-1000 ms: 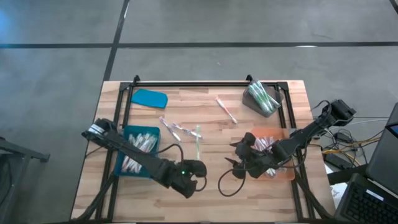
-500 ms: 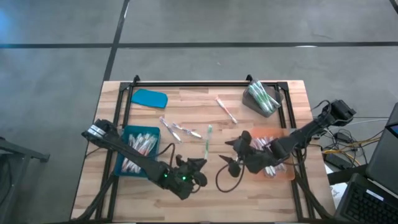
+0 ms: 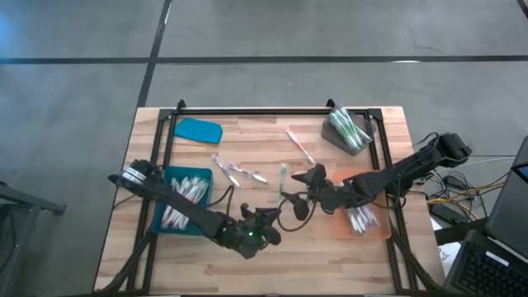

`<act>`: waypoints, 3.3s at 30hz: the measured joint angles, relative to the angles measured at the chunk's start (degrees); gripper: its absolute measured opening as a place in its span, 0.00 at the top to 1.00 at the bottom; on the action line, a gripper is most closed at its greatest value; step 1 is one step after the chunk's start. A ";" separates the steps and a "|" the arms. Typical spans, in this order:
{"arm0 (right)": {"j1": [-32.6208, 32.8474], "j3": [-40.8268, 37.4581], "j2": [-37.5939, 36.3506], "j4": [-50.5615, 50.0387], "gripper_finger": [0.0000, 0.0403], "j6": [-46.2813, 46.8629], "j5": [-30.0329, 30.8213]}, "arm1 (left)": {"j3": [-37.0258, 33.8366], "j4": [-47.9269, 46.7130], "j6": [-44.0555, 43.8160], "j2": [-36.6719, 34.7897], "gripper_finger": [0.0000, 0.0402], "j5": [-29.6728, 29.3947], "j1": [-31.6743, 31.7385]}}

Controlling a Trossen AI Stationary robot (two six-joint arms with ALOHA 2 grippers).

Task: Pick & Place Toothbrushes
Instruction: Put the green toothbrush into the black bin

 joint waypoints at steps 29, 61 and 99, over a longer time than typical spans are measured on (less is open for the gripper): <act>-2.41 -0.22 0.07 1.05 0.41 -0.16 -1.39 | 4.68 1.40 3.51 2.10 0.95 1.08 3.42; -3.00 -0.32 -0.07 -1.31 0.94 -1.50 -1.45 | 4.94 1.31 -19.38 1.88 0.67 5.52 2.92; -4.58 -0.43 -0.81 -6.29 0.94 -8.58 -1.35 | -36.41 40.40 -113.56 -32.01 0.71 43.03 13.62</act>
